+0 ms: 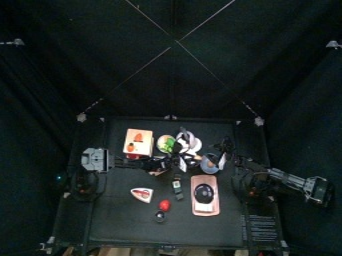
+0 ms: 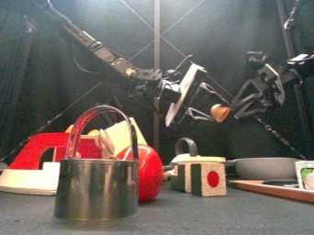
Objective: Place egg shell in bowl
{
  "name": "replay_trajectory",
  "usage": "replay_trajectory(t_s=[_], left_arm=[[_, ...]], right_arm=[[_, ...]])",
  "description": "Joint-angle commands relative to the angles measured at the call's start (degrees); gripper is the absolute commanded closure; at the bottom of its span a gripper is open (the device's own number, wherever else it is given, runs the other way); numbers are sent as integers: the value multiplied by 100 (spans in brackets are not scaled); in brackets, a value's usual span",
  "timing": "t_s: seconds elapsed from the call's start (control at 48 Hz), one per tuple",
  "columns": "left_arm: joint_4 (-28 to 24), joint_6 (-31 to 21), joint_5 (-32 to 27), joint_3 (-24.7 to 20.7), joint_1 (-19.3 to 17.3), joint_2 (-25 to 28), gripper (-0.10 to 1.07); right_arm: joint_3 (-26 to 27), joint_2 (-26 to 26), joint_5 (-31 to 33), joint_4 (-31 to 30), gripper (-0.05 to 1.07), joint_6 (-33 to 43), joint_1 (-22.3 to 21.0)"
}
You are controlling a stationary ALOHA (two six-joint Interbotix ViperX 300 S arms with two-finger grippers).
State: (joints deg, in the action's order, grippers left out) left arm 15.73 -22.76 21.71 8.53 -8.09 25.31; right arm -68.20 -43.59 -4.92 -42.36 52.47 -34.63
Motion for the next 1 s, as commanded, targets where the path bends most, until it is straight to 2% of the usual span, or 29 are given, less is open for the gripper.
replay_trajectory(t_s=[0.0, 0.25, 0.562, 0.812, 0.979], left_arm=[[-193, 18, -325, -439, -44, 35, 39], [-615, 18, -729, -932, -79, 325, 39], [-650, 18, -835, -1195, -149, 519, 37], [-642, 18, -835, -1213, -158, 554, 25], [-642, 18, -844, -1415, -193, 694, 17]], right_arm=[[62, 0, 53, 88, 10, 0, -44], [18, -79, 360, 97, 10, 0, -88], [-9, -114, 396, 79, 10, 0, -97], [-18, -114, 396, 79, 10, 0, -97], [-18, -114, 396, 70, 10, 0, -97]])
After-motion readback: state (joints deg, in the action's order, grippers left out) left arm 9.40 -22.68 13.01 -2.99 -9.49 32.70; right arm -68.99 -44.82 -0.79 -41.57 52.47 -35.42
